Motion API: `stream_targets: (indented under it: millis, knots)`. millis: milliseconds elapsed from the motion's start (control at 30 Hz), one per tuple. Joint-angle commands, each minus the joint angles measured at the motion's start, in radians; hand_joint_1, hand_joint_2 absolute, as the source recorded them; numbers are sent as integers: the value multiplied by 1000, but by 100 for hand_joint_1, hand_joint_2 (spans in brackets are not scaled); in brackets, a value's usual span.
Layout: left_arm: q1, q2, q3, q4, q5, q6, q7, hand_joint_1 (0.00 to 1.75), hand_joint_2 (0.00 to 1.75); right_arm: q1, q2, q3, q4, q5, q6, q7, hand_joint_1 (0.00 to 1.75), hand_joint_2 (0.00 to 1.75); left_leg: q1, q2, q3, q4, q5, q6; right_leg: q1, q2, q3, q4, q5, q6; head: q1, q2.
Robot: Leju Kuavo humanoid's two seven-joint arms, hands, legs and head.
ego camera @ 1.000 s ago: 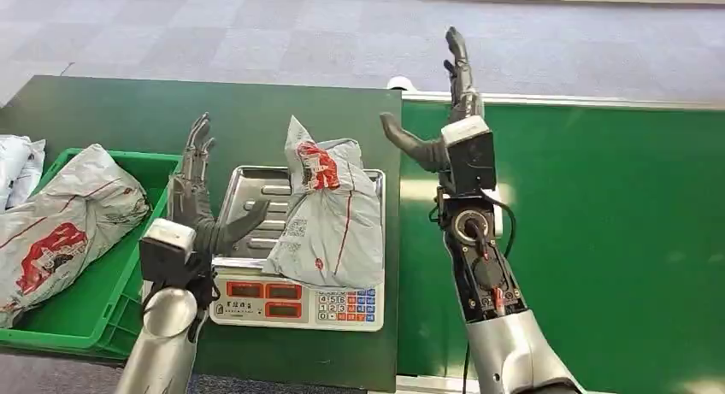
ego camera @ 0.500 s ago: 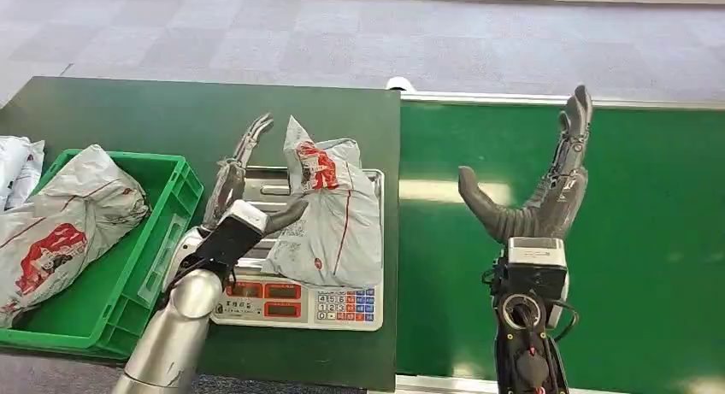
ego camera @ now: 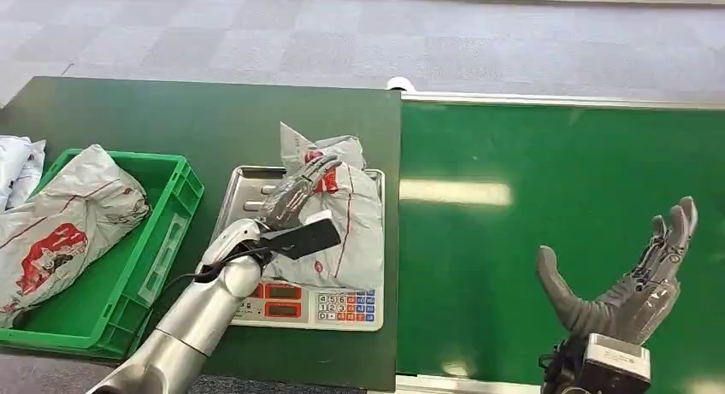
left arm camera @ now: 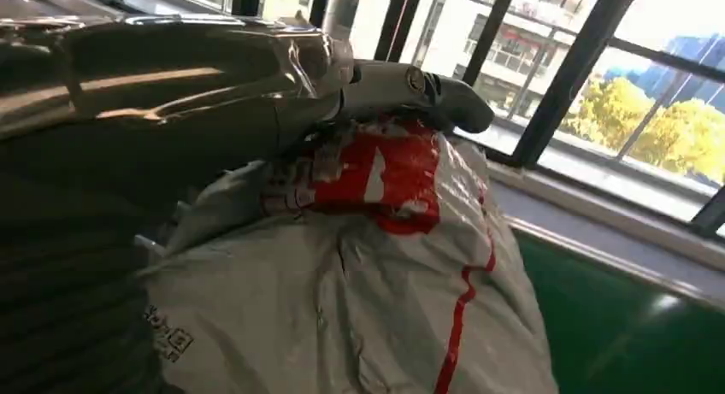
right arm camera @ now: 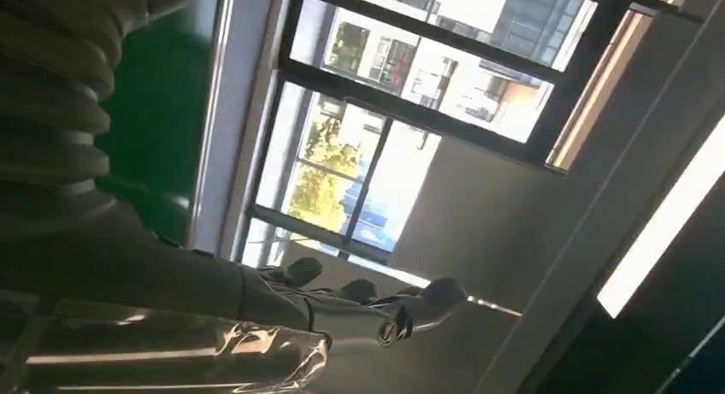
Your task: Moved the parcel from conveyor to table for the left to box.
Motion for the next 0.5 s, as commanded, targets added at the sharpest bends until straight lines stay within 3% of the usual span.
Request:
stream_targets:
  millis: [33,67,100,200,500]
  knots:
    - [-52,12,-108,270,-50,-9,-13,21,175,20,-19,-8,49,-24,11,-9,0,175,0,-1,4,-3,1,1,1,-1,4,-3,1,-2,0,0]
    - [-56,6,-112,283,-55,-12,-10,143,175,16,-18,-8,53,-24,10,-9,0,175,0,-1,3,-2,0,1,1,-1,4,-2,0,-2,0,0]
    - [-58,6,-113,288,-58,-13,-9,157,175,15,-19,-7,54,-26,12,-8,0,175,0,0,4,-2,1,2,1,-1,5,-3,1,-2,0,0]
    - [-85,-4,-123,339,-75,-27,-1,152,175,-3,-15,-17,54,-75,60,6,0,175,0,-1,5,-3,1,2,1,-1,6,-3,1,-2,0,0]
    - [-92,1,-99,344,-44,-34,-22,159,175,-8,-7,-27,54,-82,72,7,0,175,0,0,12,-2,1,1,0,-1,13,-2,0,-1,0,0]
